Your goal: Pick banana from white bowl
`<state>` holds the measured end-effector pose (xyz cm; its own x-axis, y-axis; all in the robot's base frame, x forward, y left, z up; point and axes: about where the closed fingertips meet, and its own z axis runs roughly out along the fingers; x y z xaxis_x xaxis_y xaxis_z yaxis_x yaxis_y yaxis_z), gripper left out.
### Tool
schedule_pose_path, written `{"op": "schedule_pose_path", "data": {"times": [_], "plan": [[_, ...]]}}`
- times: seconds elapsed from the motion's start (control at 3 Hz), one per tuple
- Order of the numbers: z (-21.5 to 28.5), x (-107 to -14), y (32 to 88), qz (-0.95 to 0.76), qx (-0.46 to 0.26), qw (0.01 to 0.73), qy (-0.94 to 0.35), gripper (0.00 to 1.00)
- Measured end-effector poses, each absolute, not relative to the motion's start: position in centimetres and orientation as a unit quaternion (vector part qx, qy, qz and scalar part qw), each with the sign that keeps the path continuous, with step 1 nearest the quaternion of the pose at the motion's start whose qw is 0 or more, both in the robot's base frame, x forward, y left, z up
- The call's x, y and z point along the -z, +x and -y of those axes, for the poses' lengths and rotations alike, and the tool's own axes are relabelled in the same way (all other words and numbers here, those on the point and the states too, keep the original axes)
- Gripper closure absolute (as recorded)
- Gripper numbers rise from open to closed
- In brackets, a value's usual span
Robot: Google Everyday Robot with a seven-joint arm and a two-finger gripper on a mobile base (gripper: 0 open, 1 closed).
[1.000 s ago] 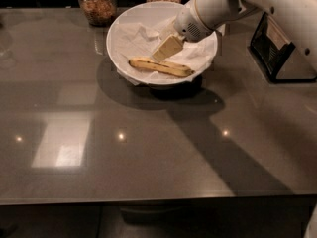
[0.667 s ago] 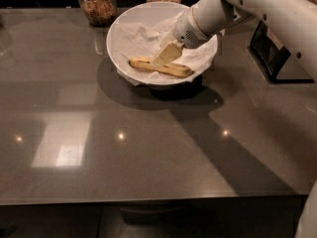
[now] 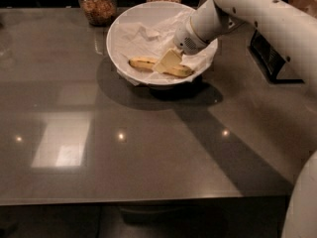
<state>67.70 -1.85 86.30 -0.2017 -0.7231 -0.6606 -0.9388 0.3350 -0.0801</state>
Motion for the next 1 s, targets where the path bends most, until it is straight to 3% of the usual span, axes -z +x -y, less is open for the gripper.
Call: {"op": "schedule_pose_path", "data": {"times": [0.67, 1.0], "plan": [[2.8, -84.3, 68.5, -0.771, -0.165, 0.295, -0.539, 0.42], [3.0, -83.8, 68.7, -0.776, -0.163, 0.29, -0.536, 0.5]]}}
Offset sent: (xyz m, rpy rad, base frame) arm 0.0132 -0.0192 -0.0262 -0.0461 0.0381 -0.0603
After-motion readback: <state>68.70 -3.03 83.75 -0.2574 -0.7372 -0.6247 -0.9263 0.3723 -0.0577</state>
